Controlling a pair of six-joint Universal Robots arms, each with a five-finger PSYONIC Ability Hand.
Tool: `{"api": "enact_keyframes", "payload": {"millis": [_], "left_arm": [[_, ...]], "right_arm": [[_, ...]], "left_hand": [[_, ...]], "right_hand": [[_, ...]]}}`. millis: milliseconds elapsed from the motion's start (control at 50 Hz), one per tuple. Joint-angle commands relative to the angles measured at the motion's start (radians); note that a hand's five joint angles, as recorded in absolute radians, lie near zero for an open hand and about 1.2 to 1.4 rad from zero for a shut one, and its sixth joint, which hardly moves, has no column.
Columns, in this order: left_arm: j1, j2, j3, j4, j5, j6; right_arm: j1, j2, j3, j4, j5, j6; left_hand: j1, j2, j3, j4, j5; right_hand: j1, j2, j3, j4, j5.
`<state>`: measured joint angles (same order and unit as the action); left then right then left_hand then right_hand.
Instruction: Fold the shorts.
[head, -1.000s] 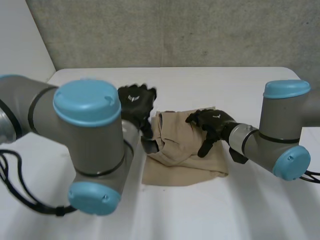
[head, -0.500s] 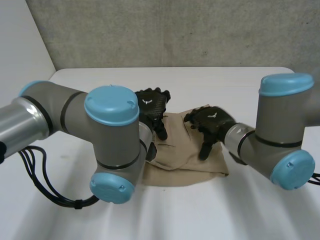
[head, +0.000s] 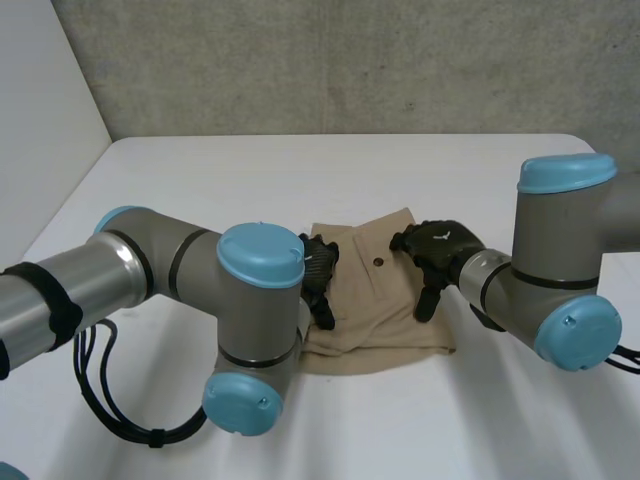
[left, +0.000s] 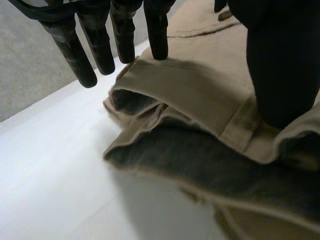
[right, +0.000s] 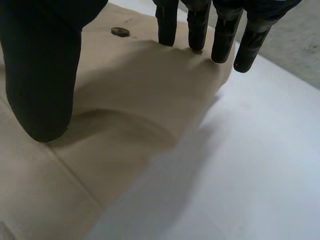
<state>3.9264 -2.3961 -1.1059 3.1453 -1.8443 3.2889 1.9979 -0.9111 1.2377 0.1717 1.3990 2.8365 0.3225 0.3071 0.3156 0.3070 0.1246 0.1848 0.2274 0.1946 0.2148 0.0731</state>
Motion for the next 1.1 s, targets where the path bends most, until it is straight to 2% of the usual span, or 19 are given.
{"api": "enact_keyframes", "payload": {"millis": [20,320,460,560,580,660,680,740,820,900,1020,1100], "left_arm": [[0.019,0.009,-0.018,-0.008,-0.076,0.077],[0.01,0.126,-0.045,-0.017,-0.075,0.083],[0.033,0.3,-0.066,-0.045,-0.073,0.071],[0.114,0.469,-0.071,-0.086,-0.047,0.055],[0.131,0.495,-0.069,-0.103,-0.033,0.049],[0.206,0.609,-0.054,-0.218,0.082,0.02],[0.243,0.639,-0.051,-0.261,0.126,0.009],[0.309,0.676,-0.049,-0.316,0.175,-0.018],[0.361,0.693,-0.048,-0.323,0.18,-0.07],[0.392,0.706,-0.049,-0.323,0.185,-0.11],[0.384,0.706,-0.06,-0.324,0.188,-0.123],[0.386,0.7,-0.068,-0.323,0.188,-0.127]], "right_arm": [[-0.013,0.023,-0.012,0.0,-0.037,-0.003],[-0.011,0.015,-0.014,-0.031,-0.029,-0.04],[-0.01,-0.181,-0.015,-0.047,-0.002,0.0],[-0.019,-0.323,-0.075,-0.043,0.115,0.073],[-0.028,-0.359,-0.107,-0.015,0.165,0.075],[-0.07,-0.4,-0.167,0.113,0.23,0.078],[-0.079,-0.402,-0.172,0.135,0.232,0.075],[-0.093,-0.405,-0.176,0.19,0.227,0.078],[-0.093,-0.405,-0.166,0.195,0.226,0.081],[-0.097,-0.405,-0.156,0.189,0.227,0.086],[-0.093,-0.405,-0.135,0.151,0.206,0.087],[-0.091,-0.399,-0.08,0.082,0.099,0.084]], "left_hand": [[-0.018,-0.003,-0.011,-0.003,0.005],[-0.018,-0.003,-0.011,-0.003,0.005],[-0.024,-0.008,-0.017,-0.008,-0.001],[-0.021,-0.006,-0.014,-0.005,0.002],[-0.012,0.003,-0.005,0.003,0.011],[0.047,0.062,0.054,0.062,0.07],[0.041,0.056,0.048,0.056,0.064],[-0.009,0.007,-0.002,0.007,0.014],[-0.106,-0.091,-0.099,-0.09,-0.083],[-0.115,-0.099,-0.108,-0.099,-0.092],[-0.124,-0.108,-0.117,-0.108,-0.1],[-0.135,-0.12,-0.128,-0.12,-0.112]], "right_hand": [[-0.01,-0.053,-0.02,-0.04,-0.073],[-0.01,-0.053,-0.02,-0.04,-0.073],[-0.01,-0.053,-0.02,-0.04,-0.073],[-0.01,-0.053,-0.02,-0.04,-0.073],[-0.01,-0.053,-0.02,-0.04,-0.073],[-0.01,-0.053,-0.02,-0.04,-0.073],[-0.01,-0.053,-0.02,-0.04,-0.073],[-0.01,-0.053,-0.02,-0.04,-0.073],[-0.01,-0.053,-0.02,-0.04,-0.073],[-0.01,-0.053,-0.02,-0.04,-0.073],[-0.01,-0.053,-0.02,-0.04,-0.073],[-0.01,-0.053,-0.02,-0.04,-0.073]]}}
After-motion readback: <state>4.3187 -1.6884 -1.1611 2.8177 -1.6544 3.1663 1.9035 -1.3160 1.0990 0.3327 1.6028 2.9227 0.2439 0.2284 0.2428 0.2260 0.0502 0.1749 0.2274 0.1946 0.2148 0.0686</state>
